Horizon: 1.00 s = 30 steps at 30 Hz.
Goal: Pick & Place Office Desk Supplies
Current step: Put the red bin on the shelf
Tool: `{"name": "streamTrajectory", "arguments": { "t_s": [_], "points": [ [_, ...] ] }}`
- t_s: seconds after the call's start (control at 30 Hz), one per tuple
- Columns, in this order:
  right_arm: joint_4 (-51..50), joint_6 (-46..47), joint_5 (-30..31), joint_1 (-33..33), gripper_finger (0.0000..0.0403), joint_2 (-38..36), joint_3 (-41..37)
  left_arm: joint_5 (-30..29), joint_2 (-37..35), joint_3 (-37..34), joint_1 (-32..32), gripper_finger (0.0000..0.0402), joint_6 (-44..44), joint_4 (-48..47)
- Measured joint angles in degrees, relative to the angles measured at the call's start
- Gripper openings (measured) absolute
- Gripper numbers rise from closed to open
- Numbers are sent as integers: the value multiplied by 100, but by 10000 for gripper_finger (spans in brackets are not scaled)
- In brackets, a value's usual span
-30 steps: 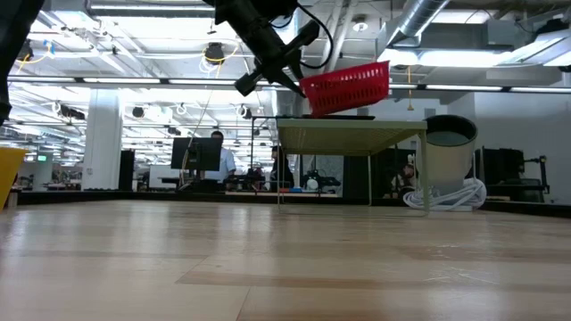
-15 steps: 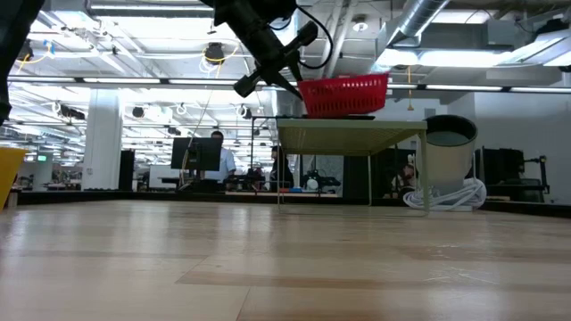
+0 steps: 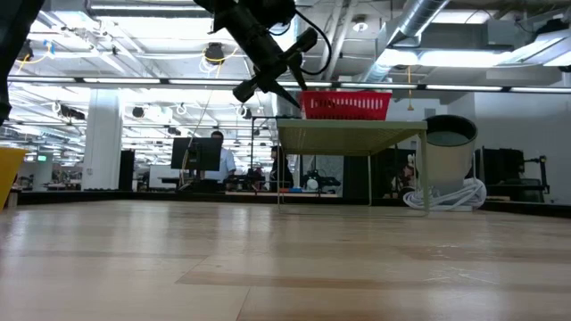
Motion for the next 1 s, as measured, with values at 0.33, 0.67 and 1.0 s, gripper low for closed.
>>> {"name": "streamTrajectory", "arguments": {
  "t_s": [0.33, 0.67, 1.0],
  "points": [
    [-2, 93, 0, 0, 210, 0, 1, 84, -186, 2, 231, 120, 328, 204],
    [2, 201, 2, -1, 210, 0, 0, 86, -608, 2, 332, 116, 754, -159],
    [11, 311, 7, -2, 210, 0, 1, 517, -1091, 2, -715, 9, 2283, -159]
  ]
}}
